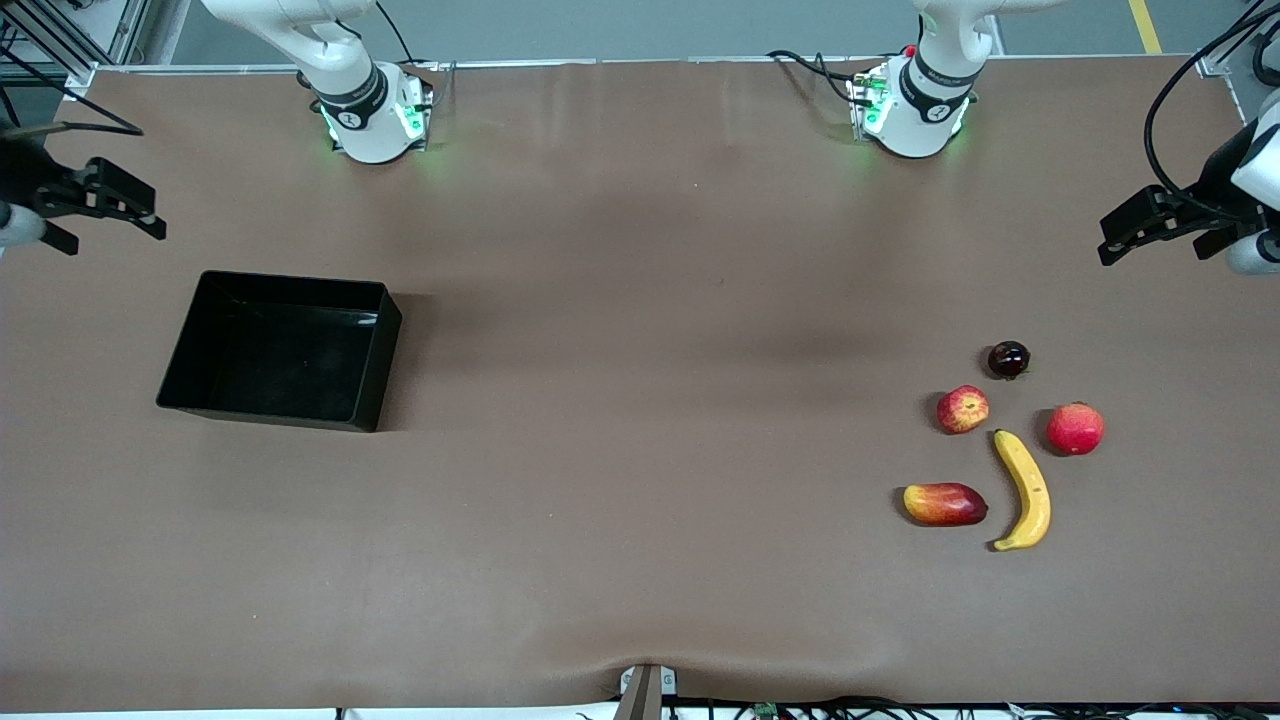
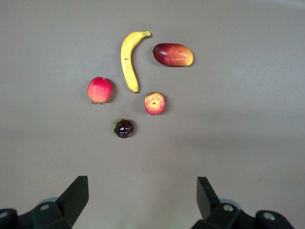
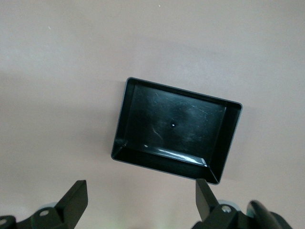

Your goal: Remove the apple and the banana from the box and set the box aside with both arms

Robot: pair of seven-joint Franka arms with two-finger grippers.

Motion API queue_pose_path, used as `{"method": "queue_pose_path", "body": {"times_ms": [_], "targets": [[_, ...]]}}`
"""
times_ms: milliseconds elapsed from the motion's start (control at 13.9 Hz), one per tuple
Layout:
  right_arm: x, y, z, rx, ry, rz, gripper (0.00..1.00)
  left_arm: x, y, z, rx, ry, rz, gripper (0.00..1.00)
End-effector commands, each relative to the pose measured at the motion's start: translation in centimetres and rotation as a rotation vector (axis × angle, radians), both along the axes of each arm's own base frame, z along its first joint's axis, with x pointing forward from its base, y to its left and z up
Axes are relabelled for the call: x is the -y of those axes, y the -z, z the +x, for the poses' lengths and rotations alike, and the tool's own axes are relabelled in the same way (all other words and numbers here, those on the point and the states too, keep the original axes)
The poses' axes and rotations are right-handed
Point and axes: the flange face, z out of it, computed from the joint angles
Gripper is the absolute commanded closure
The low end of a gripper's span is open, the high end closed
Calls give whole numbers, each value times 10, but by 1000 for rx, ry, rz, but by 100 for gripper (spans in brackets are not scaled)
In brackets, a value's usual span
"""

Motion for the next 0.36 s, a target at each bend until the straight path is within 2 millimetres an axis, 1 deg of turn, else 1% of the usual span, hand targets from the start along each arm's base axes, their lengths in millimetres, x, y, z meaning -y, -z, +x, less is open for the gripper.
{"method": "queue_pose_path", "body": {"times_ms": [0,72,144,288], "targets": [[6,-19,0,50,21,31,0,1,-8,-5,-2,6,-12,0],[5,-30,9,70,19,12,0,1,-8,-5,-2,6,-12,0],[5,-34,19,67,15,-3,0,1,-8,-5,-4,4,-12,0],[13,-31,24,29,23,-19,0,1,-8,-5,-4,6,-12,0]]}}
